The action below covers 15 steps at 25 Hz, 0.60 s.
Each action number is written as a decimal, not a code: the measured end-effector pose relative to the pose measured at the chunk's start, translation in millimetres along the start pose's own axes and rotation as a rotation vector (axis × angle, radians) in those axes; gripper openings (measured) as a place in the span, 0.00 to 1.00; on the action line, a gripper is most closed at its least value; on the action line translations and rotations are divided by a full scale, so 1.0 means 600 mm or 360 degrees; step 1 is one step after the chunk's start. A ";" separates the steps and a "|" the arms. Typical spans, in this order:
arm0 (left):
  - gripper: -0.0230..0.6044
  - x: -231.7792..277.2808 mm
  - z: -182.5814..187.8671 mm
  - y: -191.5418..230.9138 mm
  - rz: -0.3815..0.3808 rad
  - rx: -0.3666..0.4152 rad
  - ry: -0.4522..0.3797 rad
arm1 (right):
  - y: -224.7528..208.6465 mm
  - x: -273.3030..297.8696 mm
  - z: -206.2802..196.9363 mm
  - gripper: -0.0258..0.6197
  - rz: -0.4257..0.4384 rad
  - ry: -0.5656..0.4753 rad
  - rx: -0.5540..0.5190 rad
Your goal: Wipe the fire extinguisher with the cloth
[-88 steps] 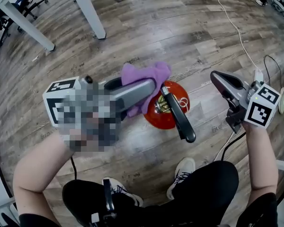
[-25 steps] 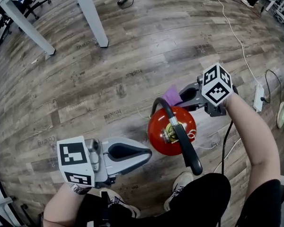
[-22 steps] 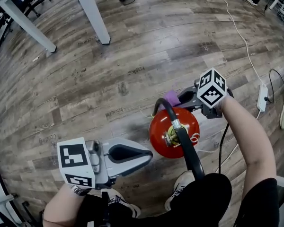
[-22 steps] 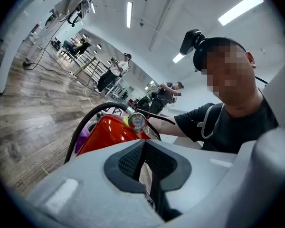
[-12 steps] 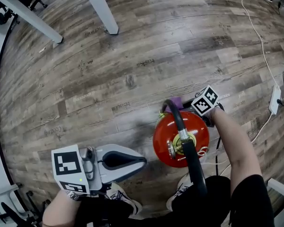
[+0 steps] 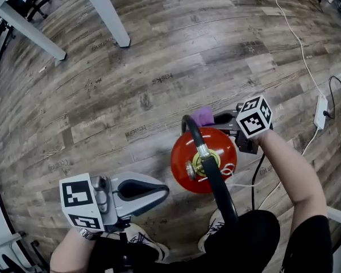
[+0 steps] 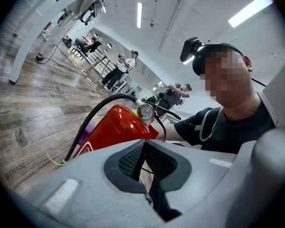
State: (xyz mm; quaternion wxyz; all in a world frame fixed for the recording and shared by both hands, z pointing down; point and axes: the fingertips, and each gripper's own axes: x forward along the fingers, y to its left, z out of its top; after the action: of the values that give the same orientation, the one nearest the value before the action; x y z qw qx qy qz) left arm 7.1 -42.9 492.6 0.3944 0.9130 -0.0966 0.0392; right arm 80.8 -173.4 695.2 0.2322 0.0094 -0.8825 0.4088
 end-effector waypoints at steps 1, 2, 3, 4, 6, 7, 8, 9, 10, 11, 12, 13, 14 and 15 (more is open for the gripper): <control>0.04 0.001 0.000 -0.003 -0.0013 0.0012 0.0002 | 0.040 -0.024 0.034 0.17 0.0011 -0.0050 -0.0059; 0.04 0.002 0.000 -0.006 -0.0024 0.0023 0.0001 | 0.080 -0.049 0.068 0.17 0.0017 -0.0106 -0.0110; 0.04 0.003 0.000 -0.008 -0.0036 0.0033 -0.0003 | 0.119 -0.075 0.100 0.17 0.0013 -0.0166 -0.0151; 0.04 0.003 0.002 -0.011 -0.0048 0.0042 -0.0009 | 0.156 -0.101 0.127 0.17 -0.0003 -0.0223 -0.0187; 0.04 0.005 0.009 -0.015 -0.0070 0.0060 -0.0030 | 0.221 -0.145 0.167 0.17 -0.0064 -0.0294 -0.0285; 0.04 0.006 0.013 -0.017 -0.0082 0.0065 -0.0044 | 0.251 -0.162 0.179 0.17 -0.0100 -0.0302 -0.0352; 0.04 0.007 0.016 -0.018 -0.0096 0.0065 -0.0059 | 0.278 -0.173 0.186 0.17 -0.0142 -0.0294 -0.0421; 0.04 0.008 0.019 -0.019 -0.0110 0.0060 -0.0073 | 0.299 -0.179 0.189 0.17 -0.0189 -0.0273 -0.0483; 0.04 0.008 0.021 -0.020 -0.0124 0.0052 -0.0083 | 0.315 -0.181 0.187 0.18 -0.0237 -0.0248 -0.0529; 0.04 0.008 0.021 -0.020 -0.0135 0.0044 -0.0090 | 0.326 -0.181 0.182 0.17 -0.0278 -0.0228 -0.0559; 0.04 0.007 0.020 -0.021 -0.0142 0.0037 -0.0092 | 0.334 -0.181 0.176 0.18 -0.0311 -0.0217 -0.0575; 0.04 0.006 0.019 -0.020 -0.0146 0.0034 -0.0092 | 0.339 -0.180 0.168 0.18 -0.0340 -0.0216 -0.0583; 0.04 0.004 0.017 -0.020 -0.0146 0.0032 -0.0091 | 0.342 -0.180 0.160 0.17 -0.0366 -0.0227 -0.0586; 0.04 0.002 0.016 -0.018 -0.0144 0.0029 -0.0092 | 0.344 -0.181 0.152 0.18 -0.0389 -0.0248 -0.0586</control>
State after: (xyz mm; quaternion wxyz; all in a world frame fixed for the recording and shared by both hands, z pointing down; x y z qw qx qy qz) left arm 10.3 -42.7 478.6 0.3845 0.9207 -0.0662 -0.0043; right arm 98.5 -121.2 451.1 0.2088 0.1052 -0.9498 0.2077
